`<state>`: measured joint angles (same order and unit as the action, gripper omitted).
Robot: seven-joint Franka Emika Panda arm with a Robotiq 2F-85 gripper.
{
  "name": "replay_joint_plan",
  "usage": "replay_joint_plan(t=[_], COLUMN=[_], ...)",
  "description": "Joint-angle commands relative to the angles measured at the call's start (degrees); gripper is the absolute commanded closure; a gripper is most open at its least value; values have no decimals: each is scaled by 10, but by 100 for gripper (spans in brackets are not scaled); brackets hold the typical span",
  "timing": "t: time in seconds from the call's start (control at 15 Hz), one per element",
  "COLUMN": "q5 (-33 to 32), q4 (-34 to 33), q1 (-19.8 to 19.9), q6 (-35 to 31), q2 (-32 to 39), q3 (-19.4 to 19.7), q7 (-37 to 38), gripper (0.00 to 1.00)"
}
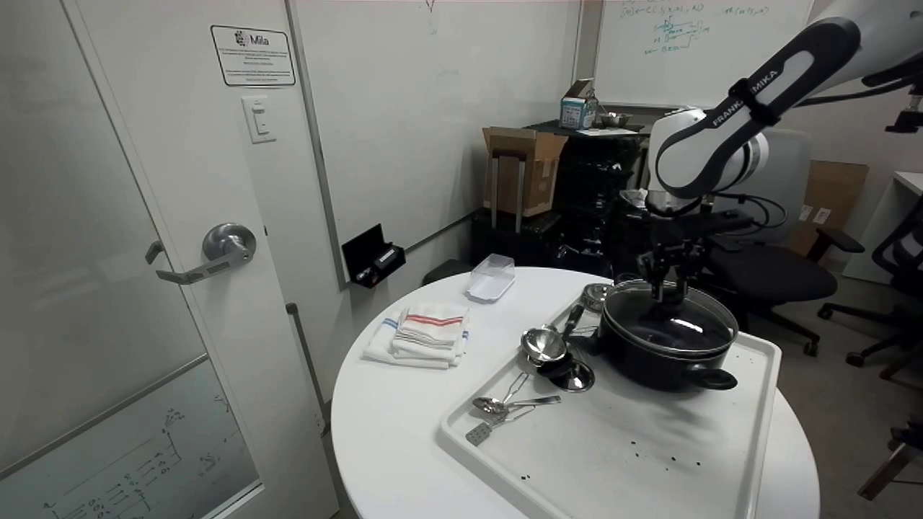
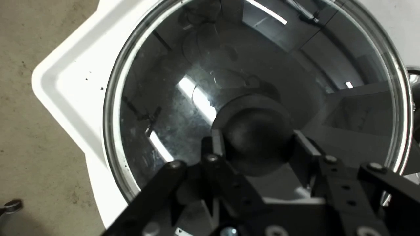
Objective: Put the glass lid on the pot.
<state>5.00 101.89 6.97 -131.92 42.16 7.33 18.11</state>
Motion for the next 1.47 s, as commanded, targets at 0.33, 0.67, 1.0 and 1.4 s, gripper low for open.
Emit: replay_joint_plan(t=[0.33,0.67,1.0,1.4], q5=[19,13,10,10], q4=[-6,-8,-9,-14], q1=[7,-1,-7,-9], q6=[17,13,11,13], q2=[-5,0,7,11], q3=[3,5,7,8], q7=[0,5,8,10], gripper=[75,75,75,75])
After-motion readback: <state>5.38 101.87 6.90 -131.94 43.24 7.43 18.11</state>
